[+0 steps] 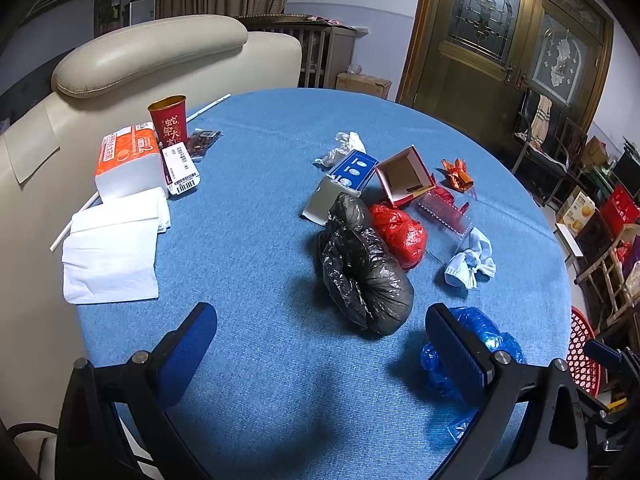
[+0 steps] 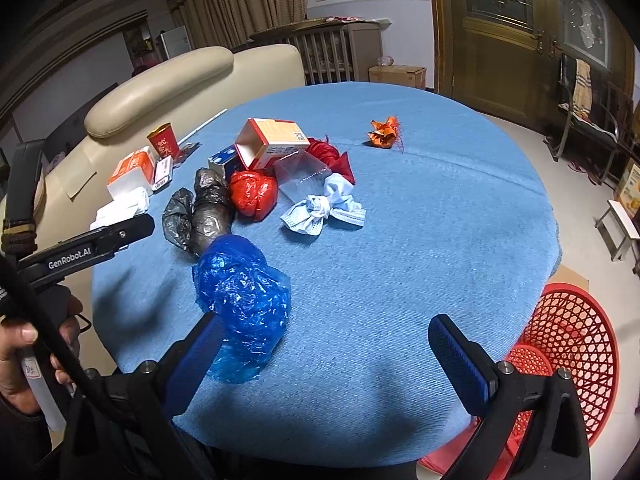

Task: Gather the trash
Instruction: 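Move both tools toward the pile of bags on the table, then grasp the black plastic bag with the left tool while the right tool grasps the blue bag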

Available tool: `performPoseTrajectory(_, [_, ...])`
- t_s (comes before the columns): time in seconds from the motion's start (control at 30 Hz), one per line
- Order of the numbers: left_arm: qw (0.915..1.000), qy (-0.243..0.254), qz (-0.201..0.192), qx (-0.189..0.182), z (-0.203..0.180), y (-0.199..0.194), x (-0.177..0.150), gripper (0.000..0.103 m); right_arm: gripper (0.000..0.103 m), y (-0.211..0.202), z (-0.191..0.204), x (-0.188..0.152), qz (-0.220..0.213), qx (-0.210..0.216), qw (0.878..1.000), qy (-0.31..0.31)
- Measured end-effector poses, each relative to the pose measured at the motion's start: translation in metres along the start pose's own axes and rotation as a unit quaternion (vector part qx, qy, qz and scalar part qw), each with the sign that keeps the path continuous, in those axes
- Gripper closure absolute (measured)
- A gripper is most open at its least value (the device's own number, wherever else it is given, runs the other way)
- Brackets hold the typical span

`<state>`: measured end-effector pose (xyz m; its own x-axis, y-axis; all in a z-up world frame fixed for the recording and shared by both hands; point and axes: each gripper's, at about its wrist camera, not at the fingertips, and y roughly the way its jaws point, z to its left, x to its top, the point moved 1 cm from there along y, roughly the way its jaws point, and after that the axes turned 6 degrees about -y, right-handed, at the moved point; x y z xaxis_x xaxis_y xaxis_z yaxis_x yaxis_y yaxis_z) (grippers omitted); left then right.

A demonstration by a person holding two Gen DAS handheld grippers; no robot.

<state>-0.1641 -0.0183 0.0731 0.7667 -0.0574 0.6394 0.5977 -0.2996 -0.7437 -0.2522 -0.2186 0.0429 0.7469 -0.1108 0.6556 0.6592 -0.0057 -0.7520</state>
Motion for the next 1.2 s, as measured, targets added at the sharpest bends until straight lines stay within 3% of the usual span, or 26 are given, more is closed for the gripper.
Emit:
performPoseTrajectory(0.87, [1.0, 0.0, 0.001, -0.007, -0.001, -0.003, 0.0, 0.0, 0.0, 0.001, 0.007, -0.002, -0.002, 0.008, 1.0, -0.011])
performPoseTrajectory(1.2, [0.9979, -0.063, -0.015, 0.0, 0.032, -0.012, 0.005, 0.0, 0.0, 0.02, 0.025, 0.006, 0.006, 0.026, 0.999, -0.042])
